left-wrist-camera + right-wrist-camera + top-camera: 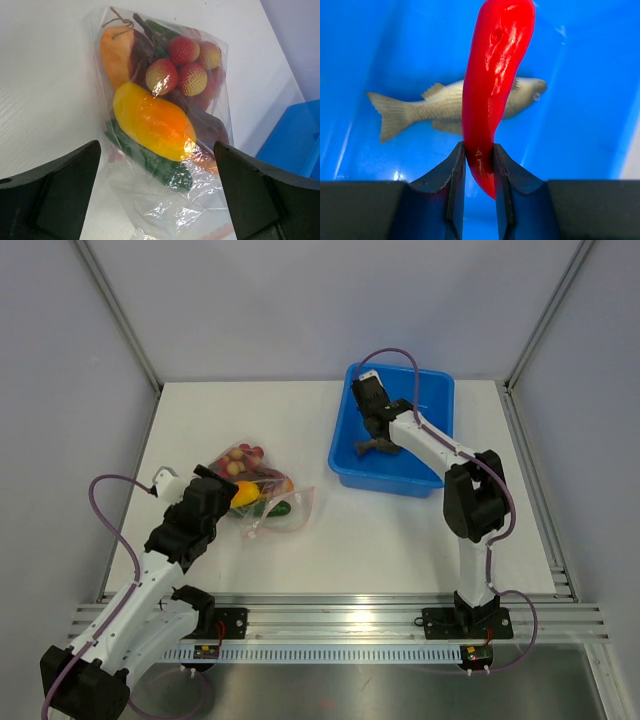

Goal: Open the zip-top bag and remove the fake food
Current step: Place the fake vegetable at the center of the board.

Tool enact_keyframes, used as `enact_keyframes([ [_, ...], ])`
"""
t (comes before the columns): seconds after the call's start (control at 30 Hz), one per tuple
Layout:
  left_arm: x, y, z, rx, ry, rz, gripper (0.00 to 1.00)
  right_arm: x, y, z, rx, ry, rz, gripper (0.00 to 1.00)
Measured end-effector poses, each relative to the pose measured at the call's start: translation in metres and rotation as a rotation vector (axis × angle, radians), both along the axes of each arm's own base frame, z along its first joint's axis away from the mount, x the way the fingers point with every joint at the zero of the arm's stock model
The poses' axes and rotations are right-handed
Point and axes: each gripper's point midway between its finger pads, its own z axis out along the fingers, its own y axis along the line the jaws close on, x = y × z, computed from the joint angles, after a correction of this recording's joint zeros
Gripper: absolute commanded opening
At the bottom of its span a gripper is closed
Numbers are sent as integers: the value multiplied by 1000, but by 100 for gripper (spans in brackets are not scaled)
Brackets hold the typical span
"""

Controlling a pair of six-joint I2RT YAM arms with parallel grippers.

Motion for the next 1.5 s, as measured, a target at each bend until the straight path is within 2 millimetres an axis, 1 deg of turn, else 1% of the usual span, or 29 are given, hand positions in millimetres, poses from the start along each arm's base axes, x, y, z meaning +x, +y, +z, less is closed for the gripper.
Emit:
enact_keyframes([
  [0.1, 0, 0, 0, -1, -2, -1, 99, 8, 5, -12, 17, 19, 10, 1],
  [0.17, 0, 0, 0, -1, -2, -1, 99, 10, 7, -21, 27, 40, 17, 2],
  [0.2, 1, 0, 1, -1, -3, -1, 99, 10, 7, -27, 29, 52, 19, 4],
  [0.27, 1, 0, 1, -2, -5, -1, 99, 10, 7, -37, 35, 74, 21, 5],
  [0.37, 1, 0, 2, -3, -8, -1, 99, 10, 8, -45, 48, 96, 29, 6],
  [0.5, 1, -1, 3, -5, -11, -2, 99, 10, 10, -49, 69, 109, 38, 10],
  [0.57, 1, -1, 3, -6, -11, -3, 99, 10, 11, -49, 77, 112, 41, 23],
  [0.63, 1, -1, 3, -6, -11, -3, 99, 9, 13, -50, 88, 116, 47, 24],
  [0.73, 1, -1, 3, -6, -12, -4, 99, 9, 14, -50, 94, 117, 46, 30],
  [0.77, 1, -1, 3, -7, -13, -4, 99, 9, 14, -50, 94, 117, 45, 36],
  [0.83, 1, -1, 3, -7, -13, -4, 99, 9, 15, -50, 100, 118, 45, 41],
  [0.87, 1, -1, 3, -7, -13, -4, 99, 9, 16, -51, 104, 119, 47, 49],
  [0.93, 1, -1, 3, -7, -14, -4, 99, 8, 17, -50, 115, 120, 47, 55],
  [1.0, 1, -1, 3, -7, -13, -4, 99, 8, 17, -48, 120, 114, 46, 66],
  [1.1, 1, -1, 3, -7, -14, -4, 99, 3, 14, -39, 129, 100, 42, 67],
  [1.17, 1, -1, 3, -7, -14, -4, 99, 1, 14, -27, 144, 76, 39, 68],
  [1.27, 1, -1, 4, -8, -17, -4, 99, -3, 14, -4, 186, 30, 32, 69],
  [1.4, 1, -1, 4, -8, -19, -4, 99, -14, 15, 31, 252, -32, 30, 70],
  [1.5, 1, -1, 4, -8, -19, -4, 99, -27, 26, 61, 309, -88, 50, 72],
])
